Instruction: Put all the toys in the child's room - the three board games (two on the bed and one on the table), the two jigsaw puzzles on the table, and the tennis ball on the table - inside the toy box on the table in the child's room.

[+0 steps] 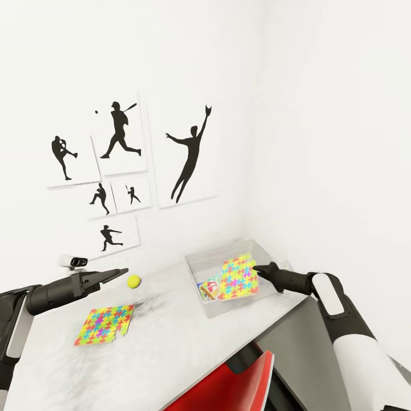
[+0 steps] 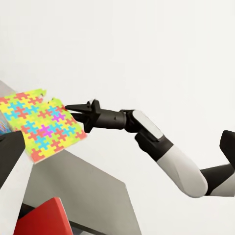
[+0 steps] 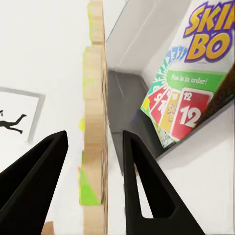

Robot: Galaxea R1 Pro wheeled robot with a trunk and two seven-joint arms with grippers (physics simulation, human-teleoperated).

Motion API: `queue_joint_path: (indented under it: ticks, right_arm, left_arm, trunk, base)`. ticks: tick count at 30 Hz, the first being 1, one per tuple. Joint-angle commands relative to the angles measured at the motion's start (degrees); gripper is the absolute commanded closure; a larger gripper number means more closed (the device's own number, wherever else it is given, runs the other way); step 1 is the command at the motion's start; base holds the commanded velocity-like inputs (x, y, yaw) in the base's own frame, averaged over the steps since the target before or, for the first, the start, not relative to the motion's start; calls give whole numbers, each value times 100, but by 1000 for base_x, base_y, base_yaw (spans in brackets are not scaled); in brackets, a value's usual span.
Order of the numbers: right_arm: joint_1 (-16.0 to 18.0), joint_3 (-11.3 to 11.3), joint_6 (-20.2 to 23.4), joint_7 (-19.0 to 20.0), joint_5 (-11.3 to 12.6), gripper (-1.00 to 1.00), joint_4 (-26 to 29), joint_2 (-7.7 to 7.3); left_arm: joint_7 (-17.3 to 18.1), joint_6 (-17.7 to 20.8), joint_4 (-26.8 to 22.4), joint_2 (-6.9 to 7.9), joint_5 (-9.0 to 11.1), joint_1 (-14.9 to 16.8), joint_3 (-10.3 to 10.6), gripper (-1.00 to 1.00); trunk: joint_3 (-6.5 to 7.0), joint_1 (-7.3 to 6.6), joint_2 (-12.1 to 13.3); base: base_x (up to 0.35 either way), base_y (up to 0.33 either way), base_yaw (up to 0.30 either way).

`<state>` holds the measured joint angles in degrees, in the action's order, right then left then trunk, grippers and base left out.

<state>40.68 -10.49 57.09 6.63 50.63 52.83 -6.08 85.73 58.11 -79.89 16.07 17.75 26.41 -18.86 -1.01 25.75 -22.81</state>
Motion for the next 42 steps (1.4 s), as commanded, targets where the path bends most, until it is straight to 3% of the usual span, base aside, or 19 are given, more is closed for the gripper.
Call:
queue_joint_path:
  ticks: [1, 8, 42]
  right_arm:
    - [-28, -14, 28, 58, -45, 100, 1, 2]
    - [-236, -20, 30, 61, -37, 100, 8, 2]
    - [-232, -44, -30, 82, 25, 100, 164, 52]
  left_arm:
    - [19, 60, 0, 1, 1, 4, 1, -100]
    - [16, 60, 0, 1, 1, 4, 3, -100]
    - [5, 52, 0, -1, -7, 4, 22, -100]
  trunk:
    - [-10, 4, -11]
    - [-10, 4, -11]
    - [-10, 4, -11]
  base:
    - [0, 0, 0]
    - [0, 0, 0]
    - [0, 0, 0]
